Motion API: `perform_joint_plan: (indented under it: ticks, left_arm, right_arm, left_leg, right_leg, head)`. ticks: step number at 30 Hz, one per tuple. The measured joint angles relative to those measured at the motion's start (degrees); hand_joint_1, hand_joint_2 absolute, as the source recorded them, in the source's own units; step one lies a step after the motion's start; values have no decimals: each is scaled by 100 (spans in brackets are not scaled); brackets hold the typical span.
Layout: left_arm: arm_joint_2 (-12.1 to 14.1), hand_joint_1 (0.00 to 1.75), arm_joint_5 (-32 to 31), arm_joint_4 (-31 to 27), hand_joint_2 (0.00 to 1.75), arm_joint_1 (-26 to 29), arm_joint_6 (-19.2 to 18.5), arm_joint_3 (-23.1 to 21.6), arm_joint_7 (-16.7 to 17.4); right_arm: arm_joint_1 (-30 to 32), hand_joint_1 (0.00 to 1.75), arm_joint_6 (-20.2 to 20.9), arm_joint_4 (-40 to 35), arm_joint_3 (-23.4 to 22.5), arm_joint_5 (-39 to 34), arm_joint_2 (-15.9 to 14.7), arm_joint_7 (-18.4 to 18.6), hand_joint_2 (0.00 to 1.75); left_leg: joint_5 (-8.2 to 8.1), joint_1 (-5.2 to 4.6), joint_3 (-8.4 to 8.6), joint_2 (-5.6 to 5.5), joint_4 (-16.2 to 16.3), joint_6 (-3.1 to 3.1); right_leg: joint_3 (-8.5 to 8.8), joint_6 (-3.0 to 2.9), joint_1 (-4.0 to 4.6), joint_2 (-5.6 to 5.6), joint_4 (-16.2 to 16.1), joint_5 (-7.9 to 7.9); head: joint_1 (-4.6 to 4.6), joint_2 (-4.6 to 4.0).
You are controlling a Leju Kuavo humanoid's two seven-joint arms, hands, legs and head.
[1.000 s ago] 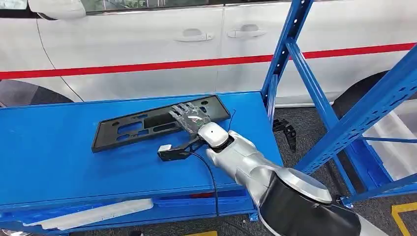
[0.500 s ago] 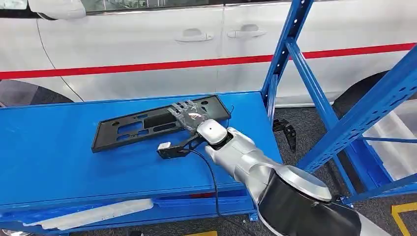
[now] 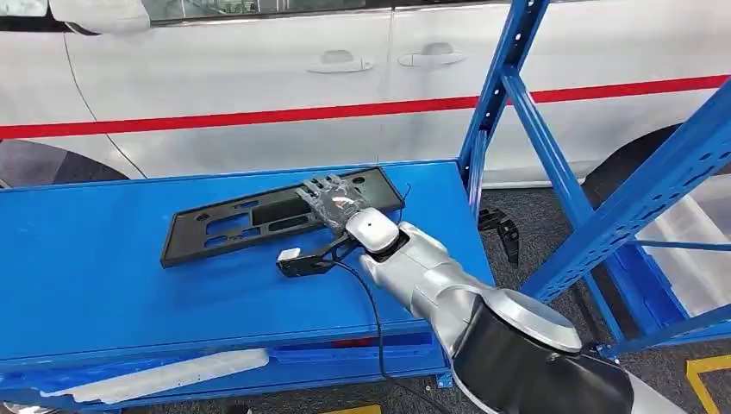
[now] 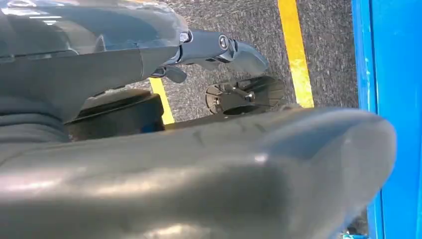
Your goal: Take the parts from the cabinet and place them on the table.
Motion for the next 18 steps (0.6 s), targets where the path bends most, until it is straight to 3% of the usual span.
perform_joint_plan:
  ticks: [18]
  left_arm:
    - [0, 0, 42, 0, 0, -6, -83, 0, 33]
  right_arm:
    - [5, 0, 2, 9, 2, 63, 2, -13, 175]
  left_leg:
    - [0, 0, 0, 0, 0, 0]
  right_leg:
    - [0, 0, 0, 0, 0, 0]
  head:
    - [0, 0]
